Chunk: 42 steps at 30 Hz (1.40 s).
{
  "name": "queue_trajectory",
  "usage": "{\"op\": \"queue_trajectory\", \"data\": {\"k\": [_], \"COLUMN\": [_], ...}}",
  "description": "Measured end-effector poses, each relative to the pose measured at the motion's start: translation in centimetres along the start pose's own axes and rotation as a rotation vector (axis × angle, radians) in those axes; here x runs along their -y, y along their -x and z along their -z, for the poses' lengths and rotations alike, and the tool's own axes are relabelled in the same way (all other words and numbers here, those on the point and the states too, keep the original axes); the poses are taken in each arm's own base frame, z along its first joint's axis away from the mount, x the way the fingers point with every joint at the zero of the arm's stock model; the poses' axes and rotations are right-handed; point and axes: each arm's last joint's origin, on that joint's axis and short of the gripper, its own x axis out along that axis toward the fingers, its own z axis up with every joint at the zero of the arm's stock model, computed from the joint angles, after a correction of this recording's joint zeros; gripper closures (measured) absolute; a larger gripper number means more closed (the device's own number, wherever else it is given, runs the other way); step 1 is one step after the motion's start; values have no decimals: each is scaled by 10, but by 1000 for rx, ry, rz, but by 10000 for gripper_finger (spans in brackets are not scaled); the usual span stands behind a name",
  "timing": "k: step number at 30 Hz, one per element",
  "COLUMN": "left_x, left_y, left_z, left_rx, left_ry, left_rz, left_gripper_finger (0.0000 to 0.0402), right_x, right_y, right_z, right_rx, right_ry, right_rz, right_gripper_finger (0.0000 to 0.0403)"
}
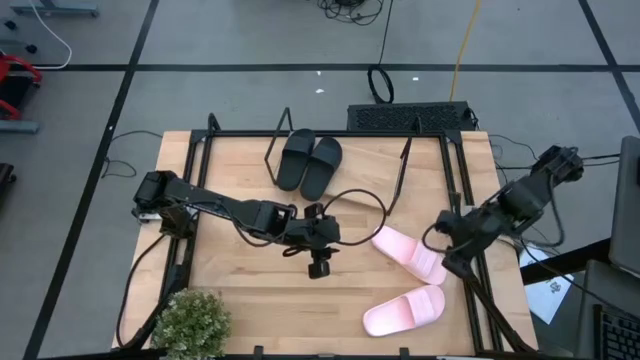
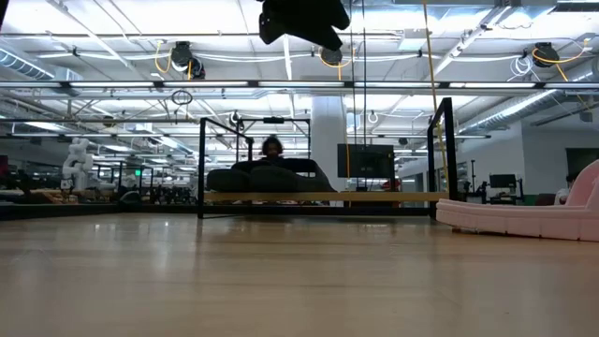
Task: Pick and place slides into the shelf
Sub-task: Put the top pink slipper on the shelf
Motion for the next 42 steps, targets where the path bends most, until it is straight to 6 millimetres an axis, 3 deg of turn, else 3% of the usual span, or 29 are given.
{"op": "queue_trajectory", "data": {"k": [5,21,42], "left_x": [1,1,0], "left_y": [0,0,0], "left_z": [-5,-6,-6], "left_rx": [46,58,67], "left_ry": [3,-45,-104], "left_rz": [12,10,-34], "left_gripper_finger": [254,254,254], "right_x": [11,44,63], "right_y": [-30,-109,-136], "right_z": [8,35,35], "right_rx": [-80,87,178], "right_ry": [-176,-644,-697], "right_rz": [47,-109,-78], "right_gripper_finger": [282,282,282]}}
